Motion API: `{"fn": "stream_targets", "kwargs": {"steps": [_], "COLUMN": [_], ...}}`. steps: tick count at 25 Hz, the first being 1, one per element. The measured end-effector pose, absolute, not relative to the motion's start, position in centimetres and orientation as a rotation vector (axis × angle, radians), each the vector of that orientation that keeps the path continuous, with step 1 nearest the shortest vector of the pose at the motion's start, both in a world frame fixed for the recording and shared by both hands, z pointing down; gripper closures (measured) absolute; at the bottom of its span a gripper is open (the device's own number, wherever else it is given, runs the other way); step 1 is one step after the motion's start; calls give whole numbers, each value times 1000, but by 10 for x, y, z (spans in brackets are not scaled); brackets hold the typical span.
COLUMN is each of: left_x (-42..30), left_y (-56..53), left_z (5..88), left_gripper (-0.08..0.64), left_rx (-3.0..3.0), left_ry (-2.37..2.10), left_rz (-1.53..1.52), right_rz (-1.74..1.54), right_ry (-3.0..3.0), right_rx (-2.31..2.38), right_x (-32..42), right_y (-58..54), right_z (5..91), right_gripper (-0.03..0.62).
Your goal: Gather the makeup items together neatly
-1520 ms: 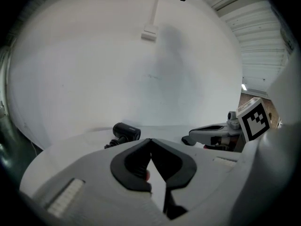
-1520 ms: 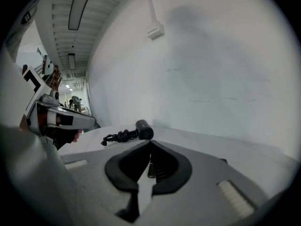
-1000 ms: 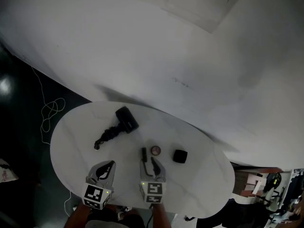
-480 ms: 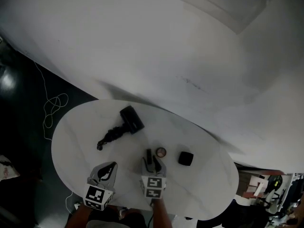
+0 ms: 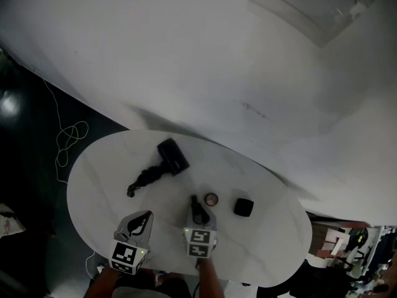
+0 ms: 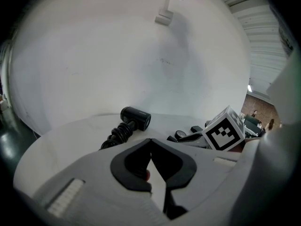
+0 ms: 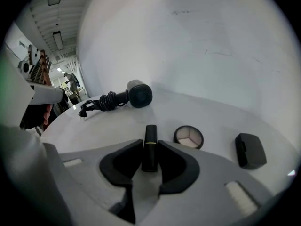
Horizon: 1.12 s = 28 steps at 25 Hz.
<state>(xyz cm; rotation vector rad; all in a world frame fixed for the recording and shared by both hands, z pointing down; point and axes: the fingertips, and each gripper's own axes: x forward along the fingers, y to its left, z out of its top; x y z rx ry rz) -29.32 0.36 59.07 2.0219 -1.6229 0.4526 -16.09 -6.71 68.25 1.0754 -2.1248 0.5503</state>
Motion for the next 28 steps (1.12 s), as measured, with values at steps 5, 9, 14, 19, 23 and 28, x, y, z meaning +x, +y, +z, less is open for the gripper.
{"fn": "stream_targets", "kwargs": {"steps": [5, 9, 14, 19, 23, 28], "left_x": [-291, -287, -272, -247, -223, -188], "left_y": [2, -2, -7, -9, -10, -5], "left_z": [588, 581, 565, 549, 534, 523], "left_gripper": [549, 549, 549, 549, 549, 549], "left_rx": [2044, 2067, 2124, 2205, 2280, 2354], "left_ry": [-1611, -1603, -1578, -1533, -1480, -1397], "left_rz": [456, 447, 426, 410, 403, 400], "right_rz": [555, 549, 538, 517, 493, 491], "right_ry": [-2147, -2166, -2164, -2160, -2133, -2085], "right_rx": [1070, 1088, 1151, 1234, 1340, 1451], "right_x": [-161, -158, -140, -110, -79, -37], "right_y": [-65, -63, -61, -55, -46, -34], "right_z": [675, 661, 638, 610, 589, 573], "right_gripper": [488, 489, 489, 489, 489, 489]}}
